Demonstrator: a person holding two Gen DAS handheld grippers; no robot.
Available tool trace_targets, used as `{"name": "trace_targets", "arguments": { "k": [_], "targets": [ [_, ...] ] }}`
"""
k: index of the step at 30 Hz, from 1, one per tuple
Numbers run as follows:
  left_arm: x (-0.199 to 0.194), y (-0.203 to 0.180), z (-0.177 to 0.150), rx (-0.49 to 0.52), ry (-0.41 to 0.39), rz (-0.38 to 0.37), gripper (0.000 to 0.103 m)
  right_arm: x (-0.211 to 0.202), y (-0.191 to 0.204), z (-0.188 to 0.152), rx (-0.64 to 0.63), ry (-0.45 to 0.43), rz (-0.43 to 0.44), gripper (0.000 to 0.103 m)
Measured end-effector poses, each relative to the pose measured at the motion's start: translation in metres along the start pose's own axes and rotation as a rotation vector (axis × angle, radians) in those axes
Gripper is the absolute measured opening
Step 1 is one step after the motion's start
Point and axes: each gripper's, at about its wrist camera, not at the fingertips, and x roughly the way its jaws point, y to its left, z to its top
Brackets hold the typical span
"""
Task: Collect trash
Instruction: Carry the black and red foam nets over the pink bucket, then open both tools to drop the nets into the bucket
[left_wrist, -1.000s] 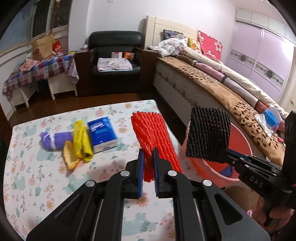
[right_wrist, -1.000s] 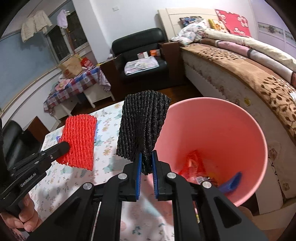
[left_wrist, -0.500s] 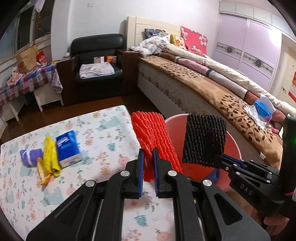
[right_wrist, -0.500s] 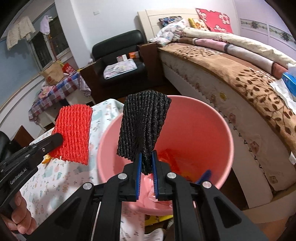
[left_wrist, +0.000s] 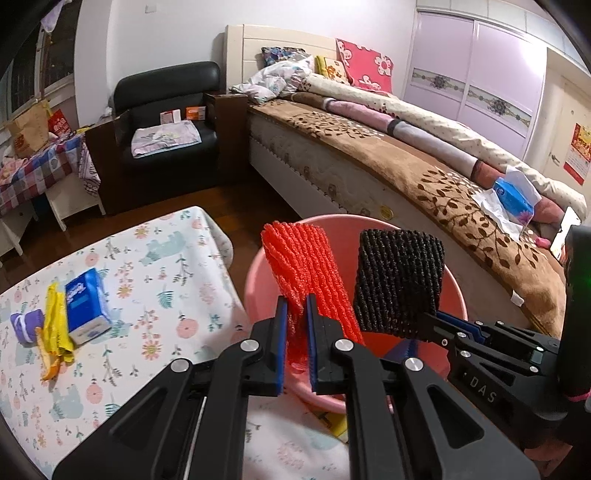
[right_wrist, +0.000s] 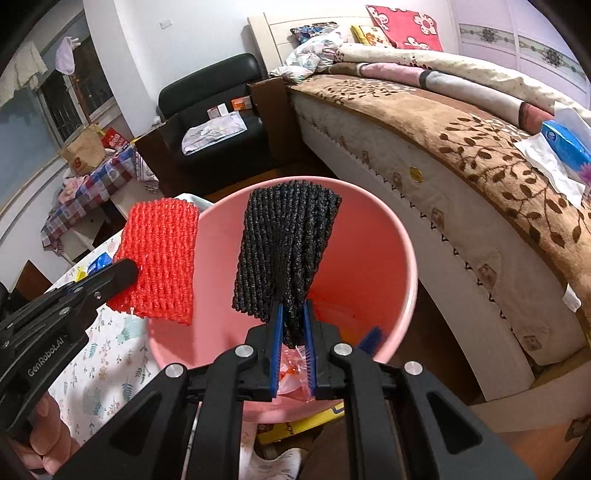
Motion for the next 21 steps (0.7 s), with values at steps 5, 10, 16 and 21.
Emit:
{"name": "trace_targets", "arguments": {
  "k": [5,10,16,21],
  "targets": [
    [0.009,-0.008,0.000,0.019,0.010,-0.025,0.009,0.003,-0.008,-0.002,0.015,0.011,-0.011,0.010],
    [0.017,-0.013,-0.003,0.030,0.029,-0.040,0.009,0.005,-0.012,-0.004,0.022,0.020,-0.021,0.011],
    [0.023,-0.013,-0.004,0.028,0.053,-0.036,0.010,0.007,-0.014,-0.003,0.021,0.027,-0.026,0.011],
    [0.026,-0.010,-0.004,0.016,0.079,-0.053,0.033,0.008,-0.014,-0.003,0.020,0.026,-0.027,0.011]
  ]
}}
